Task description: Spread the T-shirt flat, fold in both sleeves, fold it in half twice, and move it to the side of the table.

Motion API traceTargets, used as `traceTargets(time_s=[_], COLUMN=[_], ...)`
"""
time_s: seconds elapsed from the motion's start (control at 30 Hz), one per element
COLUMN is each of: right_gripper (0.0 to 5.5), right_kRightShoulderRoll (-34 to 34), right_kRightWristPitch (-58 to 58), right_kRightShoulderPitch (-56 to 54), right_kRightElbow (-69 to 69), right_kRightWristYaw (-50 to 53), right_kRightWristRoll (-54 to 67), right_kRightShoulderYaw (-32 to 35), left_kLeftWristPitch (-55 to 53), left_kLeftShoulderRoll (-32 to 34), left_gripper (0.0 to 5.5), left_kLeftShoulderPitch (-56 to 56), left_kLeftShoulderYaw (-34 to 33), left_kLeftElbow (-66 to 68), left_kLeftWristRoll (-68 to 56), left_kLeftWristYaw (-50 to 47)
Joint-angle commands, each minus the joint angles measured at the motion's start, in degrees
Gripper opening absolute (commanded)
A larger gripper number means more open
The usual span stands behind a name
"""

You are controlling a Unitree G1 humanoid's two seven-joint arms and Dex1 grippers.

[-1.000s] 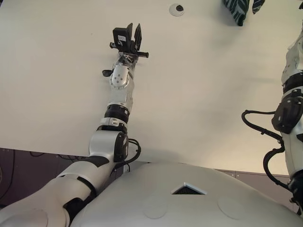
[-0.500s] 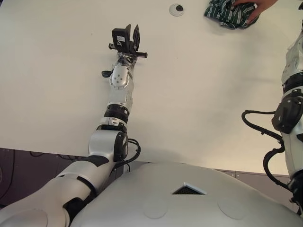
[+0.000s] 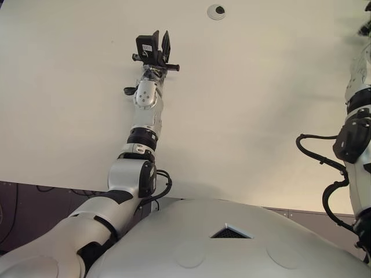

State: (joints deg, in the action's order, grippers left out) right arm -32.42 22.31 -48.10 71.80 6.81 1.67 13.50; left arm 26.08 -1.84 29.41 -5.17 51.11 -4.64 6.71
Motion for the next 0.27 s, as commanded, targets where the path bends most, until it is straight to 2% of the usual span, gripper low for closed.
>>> traceTargets(time_s=[0.03,0.27], right_gripper=[1.36,1.36], right_kRightShoulderRoll=[-1.01,-0.11], right_kRightWristPitch=[-0.88,-2.72], right_kRightShoulderPitch=[-1.46,-2.13], right_kRightElbow=[-0.02,-0.36], right_kRightWristYaw=[-1.23,-9.25], right_kRightWristRoll=[0.19,3.52], right_kRightShoulderYaw=[0.58,2.91], left_kLeftWristPitch=[0.37,0.53], left_kLeftShoulderRoll=[0.49,0.55], left_gripper=[1.17,1.17], left_kLeftShoulderPitch=[1.23,1.66], left_kLeftShoulderYaw=[-0.24,-0.37], left_kLeftElbow=[0.62,1.15], left_kLeftWristRoll=[0.19,0.2], left_kLeftWristYaw=[-0.11,-0.25])
